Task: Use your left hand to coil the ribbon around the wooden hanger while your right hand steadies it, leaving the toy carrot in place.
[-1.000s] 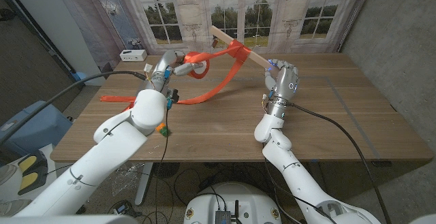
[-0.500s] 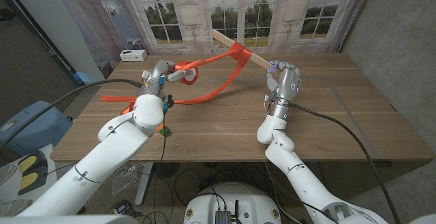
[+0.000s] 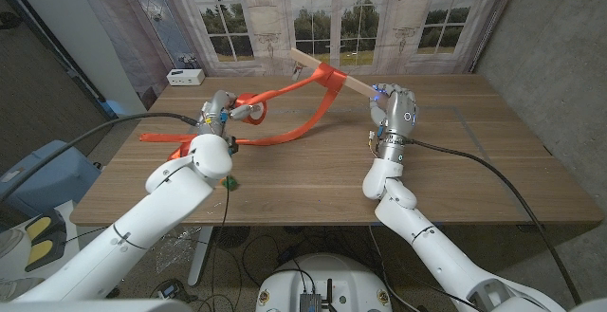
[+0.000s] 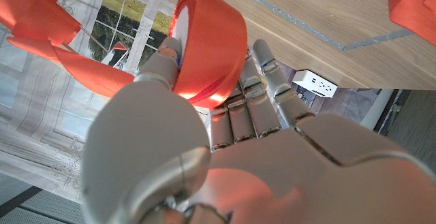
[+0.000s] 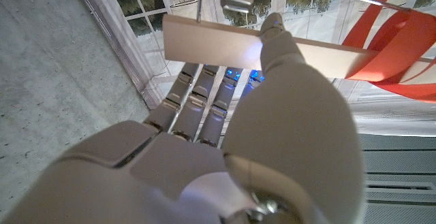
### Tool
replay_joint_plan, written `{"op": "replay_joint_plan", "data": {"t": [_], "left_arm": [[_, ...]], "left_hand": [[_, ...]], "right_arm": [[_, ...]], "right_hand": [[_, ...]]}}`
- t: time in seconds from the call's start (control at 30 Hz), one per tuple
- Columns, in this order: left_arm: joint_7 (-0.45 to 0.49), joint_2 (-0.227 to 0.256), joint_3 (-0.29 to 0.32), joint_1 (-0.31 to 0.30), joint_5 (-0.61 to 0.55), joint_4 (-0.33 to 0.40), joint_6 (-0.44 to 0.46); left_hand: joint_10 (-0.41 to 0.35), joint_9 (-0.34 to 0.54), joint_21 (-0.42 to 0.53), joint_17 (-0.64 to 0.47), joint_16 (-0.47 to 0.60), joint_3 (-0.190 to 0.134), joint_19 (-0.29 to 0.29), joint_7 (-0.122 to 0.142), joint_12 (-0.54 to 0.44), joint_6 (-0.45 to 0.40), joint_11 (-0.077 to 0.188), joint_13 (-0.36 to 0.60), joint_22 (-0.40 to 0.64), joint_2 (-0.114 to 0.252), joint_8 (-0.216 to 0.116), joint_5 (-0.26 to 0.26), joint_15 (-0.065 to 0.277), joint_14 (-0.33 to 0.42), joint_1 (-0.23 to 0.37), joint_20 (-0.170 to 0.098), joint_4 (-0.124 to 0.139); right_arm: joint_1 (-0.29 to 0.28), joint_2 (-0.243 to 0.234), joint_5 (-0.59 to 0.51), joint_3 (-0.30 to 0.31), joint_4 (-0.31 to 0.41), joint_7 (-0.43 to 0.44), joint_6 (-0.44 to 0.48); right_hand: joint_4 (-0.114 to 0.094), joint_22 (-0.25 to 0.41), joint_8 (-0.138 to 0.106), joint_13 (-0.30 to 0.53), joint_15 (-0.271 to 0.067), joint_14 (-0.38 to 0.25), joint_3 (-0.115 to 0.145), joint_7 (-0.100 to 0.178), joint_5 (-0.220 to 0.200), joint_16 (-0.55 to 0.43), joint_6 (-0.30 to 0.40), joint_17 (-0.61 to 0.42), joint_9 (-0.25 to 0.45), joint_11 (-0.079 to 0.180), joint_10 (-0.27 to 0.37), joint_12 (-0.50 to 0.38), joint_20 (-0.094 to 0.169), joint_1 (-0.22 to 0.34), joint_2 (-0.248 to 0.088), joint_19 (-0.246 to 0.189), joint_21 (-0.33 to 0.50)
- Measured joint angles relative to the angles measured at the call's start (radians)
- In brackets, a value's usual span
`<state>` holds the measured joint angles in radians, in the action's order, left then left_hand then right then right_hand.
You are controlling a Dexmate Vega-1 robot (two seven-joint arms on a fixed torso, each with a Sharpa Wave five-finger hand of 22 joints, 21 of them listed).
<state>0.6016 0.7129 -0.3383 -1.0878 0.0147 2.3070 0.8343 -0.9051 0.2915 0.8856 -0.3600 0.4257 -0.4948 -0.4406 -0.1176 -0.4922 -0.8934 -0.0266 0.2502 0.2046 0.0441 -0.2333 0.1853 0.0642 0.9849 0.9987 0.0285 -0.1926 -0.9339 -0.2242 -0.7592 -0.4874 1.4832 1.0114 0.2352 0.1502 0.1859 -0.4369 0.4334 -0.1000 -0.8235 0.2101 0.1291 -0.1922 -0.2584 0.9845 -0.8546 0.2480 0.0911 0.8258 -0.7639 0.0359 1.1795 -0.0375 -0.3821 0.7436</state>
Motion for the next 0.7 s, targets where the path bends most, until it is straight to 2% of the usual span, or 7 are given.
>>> {"op": "replay_joint_plan", "data": {"t": [0.03, 0.07, 0.13, 0.3, 0.53, 0.63, 0.7], "left_arm": [[0.000, 0.001, -0.004, 0.004, 0.000, -0.002, 0.000], [0.005, 0.002, -0.010, 0.009, -0.004, -0.005, 0.015], [0.007, 0.004, -0.017, 0.014, -0.006, -0.008, 0.021], [0.016, 0.010, -0.044, 0.035, -0.023, -0.018, 0.072], [0.020, 0.019, -0.091, 0.071, -0.043, -0.036, 0.128], [0.020, 0.020, -0.109, 0.086, -0.045, -0.047, 0.134], [0.019, 0.020, -0.119, 0.094, -0.051, -0.055, 0.167]], "left_hand": [[0.000, 0.001, 0.000, 0.000, 0.000, 0.000, 0.000, 0.000, 0.000, 0.000, 0.000, 0.000, 0.000, 0.000, 0.000, 0.000, 0.000, 0.000, 0.000, 0.000, 0.000], [0.000, 0.001, 0.000, 0.000, -0.001, 0.000, 0.000, 0.000, -0.001, 0.000, 0.000, 0.000, 0.000, 0.000, 0.000, 0.000, 0.000, 0.000, 0.000, 0.000, 0.000], [0.000, 0.003, 0.006, 0.000, -0.001, 0.000, 0.000, 0.000, -0.003, 0.000, 0.000, 0.000, 0.000, 0.000, 0.000, 0.000, 0.000, 0.000, 0.000, 0.000, 0.000], [0.000, 0.004, 0.006, 0.000, -0.002, 0.000, 0.000, 0.000, -0.004, 0.000, 0.000, 0.000, 0.000, 0.000, 0.000, 0.000, 0.000, 0.000, 0.000, 0.000, 0.000], [0.000, 0.004, 0.010, 0.000, -0.003, 0.000, 0.000, 0.000, -0.004, 0.000, 0.000, 0.000, 0.000, 0.000, 0.003, 0.000, 0.000, 0.000, 0.000, 0.000, 0.000], [0.000, 0.004, 0.010, 0.000, -0.003, 0.000, 0.000, 0.000, -0.004, 0.000, 0.000, 0.000, 0.000, 0.000, 0.003, 0.000, 0.000, 0.000, 0.000, 0.000, 0.000], [0.000, 0.004, 0.013, 0.001, -0.003, 0.000, 0.000, 0.000, -0.004, 0.000, 0.000, 0.000, 0.000, 0.000, 0.003, 0.000, 0.000, 0.000, 0.000, 0.000, 0.000]], "right_arm": [[0.000, 0.000, 0.008, 0.000, 0.000, -0.014, 0.012], [0.001, -0.029, 0.021, -0.020, 0.028, -0.036, 0.030], [0.002, -0.043, 0.036, -0.030, 0.041, -0.064, 0.055], [0.007, -0.125, 0.085, -0.086, 0.135, -0.166, 0.135], [0.021, -0.194, 0.140, -0.131, 0.218, -0.308, 0.237], [0.021, -0.194, 0.161, -0.131, 0.218, -0.361, 0.275], [0.037, -0.228, 0.175, -0.157, 0.256, -0.395, 0.302]], "right_hand": [[0.000, 0.000, 0.000, 0.000, 0.000, 0.000, 0.000, 0.000, 0.000, 0.000, 0.000, 0.000, 0.000, 0.000, 0.000, 0.000, 0.000, 0.000, 0.000, 0.000, 0.000], [0.000, 0.000, 0.000, 0.000, 0.000, 0.000, 0.000, 0.000, 0.000, 0.000, 0.000, 0.000, 0.000, 0.000, 0.000, 0.000, -0.004, 0.000, 0.000, 0.004, 0.000], [0.000, 0.000, 0.000, 0.001, 0.000, 0.000, 0.000, 0.000, 0.002, 0.000, 0.000, 0.000, 0.001, 0.000, 0.000, 0.000, -0.004, 0.000, 0.000, 0.004, 0.000], [0.000, 0.000, 0.000, -0.003, 0.000, 0.000, 0.000, 0.000, 0.004, 0.000, 0.000, 0.000, 0.002, 0.000, 0.000, 0.000, -0.007, 0.000, 0.000, 0.007, 0.000], [0.000, 0.000, 0.001, -0.006, 0.000, 0.000, 0.000, 0.000, 0.004, 0.006, 0.000, 0.003, 0.002, 0.000, 0.000, 0.000, -0.011, 0.000, 0.000, 0.011, 0.000], [0.000, 0.000, 0.001, -0.008, 0.000, 0.000, 0.000, 0.000, 0.004, 0.007, 0.000, 0.007, 0.002, 0.000, 0.000, 0.006, -0.013, 0.000, 0.000, 0.013, 0.000], [0.000, 0.000, 0.002, -0.010, 0.000, 0.000, 0.000, -0.003, 0.004, 0.011, -0.003, 0.007, 0.002, 0.000, 0.000, 0.007, -0.013, 0.000, 0.000, 0.013, 0.000]]}}
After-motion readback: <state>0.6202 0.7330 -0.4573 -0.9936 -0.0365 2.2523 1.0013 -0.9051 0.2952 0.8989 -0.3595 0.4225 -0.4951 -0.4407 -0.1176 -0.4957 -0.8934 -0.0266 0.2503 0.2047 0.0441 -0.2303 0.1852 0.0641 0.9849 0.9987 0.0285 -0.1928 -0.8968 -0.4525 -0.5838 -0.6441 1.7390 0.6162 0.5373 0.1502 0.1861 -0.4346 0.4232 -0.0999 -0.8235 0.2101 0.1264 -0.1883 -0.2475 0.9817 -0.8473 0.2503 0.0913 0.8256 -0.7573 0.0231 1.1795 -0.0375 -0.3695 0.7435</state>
